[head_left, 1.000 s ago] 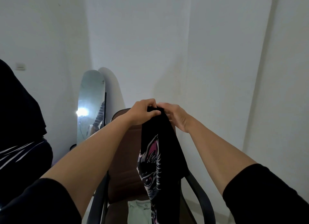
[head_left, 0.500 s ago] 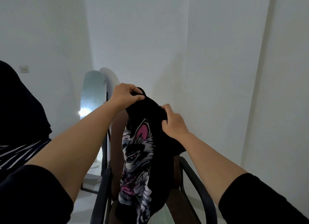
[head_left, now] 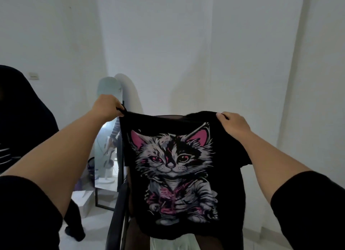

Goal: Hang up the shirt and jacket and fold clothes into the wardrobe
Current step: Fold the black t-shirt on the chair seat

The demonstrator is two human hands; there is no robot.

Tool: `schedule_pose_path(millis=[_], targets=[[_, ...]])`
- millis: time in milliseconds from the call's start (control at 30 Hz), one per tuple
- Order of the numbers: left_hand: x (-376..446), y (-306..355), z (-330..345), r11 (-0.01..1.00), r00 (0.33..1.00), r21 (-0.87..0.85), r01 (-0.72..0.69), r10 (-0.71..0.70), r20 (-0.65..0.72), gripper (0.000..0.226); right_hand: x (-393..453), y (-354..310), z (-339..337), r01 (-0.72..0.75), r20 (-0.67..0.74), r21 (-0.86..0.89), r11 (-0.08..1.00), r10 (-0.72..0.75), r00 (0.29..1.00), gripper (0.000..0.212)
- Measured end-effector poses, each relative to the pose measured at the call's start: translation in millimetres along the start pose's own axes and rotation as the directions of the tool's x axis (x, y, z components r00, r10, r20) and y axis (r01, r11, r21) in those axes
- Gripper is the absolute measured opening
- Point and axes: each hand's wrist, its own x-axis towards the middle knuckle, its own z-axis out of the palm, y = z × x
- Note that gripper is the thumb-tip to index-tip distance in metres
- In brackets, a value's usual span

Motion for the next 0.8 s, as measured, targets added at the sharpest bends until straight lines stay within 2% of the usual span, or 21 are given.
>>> schedule_pose_path(millis=[167, 267, 333, 400, 500, 600, 700, 800], targets=[[-1, 11, 21, 0.999, 0.999, 0.017, 0.036, -0.036, 0.007, 0.021, 5, -6, -15, -0.086, -0.112, 0.088, 0.992, 0.096, 0.989, 0.033], [-1, 11, 29, 0.986, 0.992, -0.139, 0.086, -0.072, 0.103, 0.019, 4, -4, -27, -0.107, -0.076, 0.16, 0.981, 0.12, 0.99, 0.019], [0, 11, 32, 0.965, 0.989, -0.25, 0.077, -0.043, 0.139, 0.017, 3, 0, -31, -0.094, 0.021, 0.26, 0.961, 0.092, 0.996, 0.016], [1, 11, 33, 0.94, 0.992, -0.338, 0.045, -0.001, 0.128, 0.013, -1, 2, -35, -0.078, 0.185, 0.321, 0.944, 0.018, 0.983, 0.032], [1, 9, 31, 0.915, 0.993, -0.403, -0.017, 0.064, 0.103, 0.013, -5, 2, -37, -0.029, 0.385, 0.279, 0.96, -0.084, 0.919, 0.048], [1, 3, 27, 0.923, 0.992, -0.385, -0.024, 0.07, 0.105, 0.016, -6, 2, -34, 0.048, 0.474, 0.177, 0.983, -0.128, 0.871, 0.036], [-2, 3, 28, 0.96, 0.985, -0.279, 0.004, 0.045, 0.167, 0.032, -2, 7, -27, 0.039, 0.374, 0.119, 0.992, -0.081, 0.924, 0.044], [-4, 9, 37, 0.948, 0.974, -0.299, 0.108, -0.04, 0.224, 0.041, 2, 3, -21, -0.108, 0.187, 0.277, 0.955, 0.057, 0.981, 0.044]])
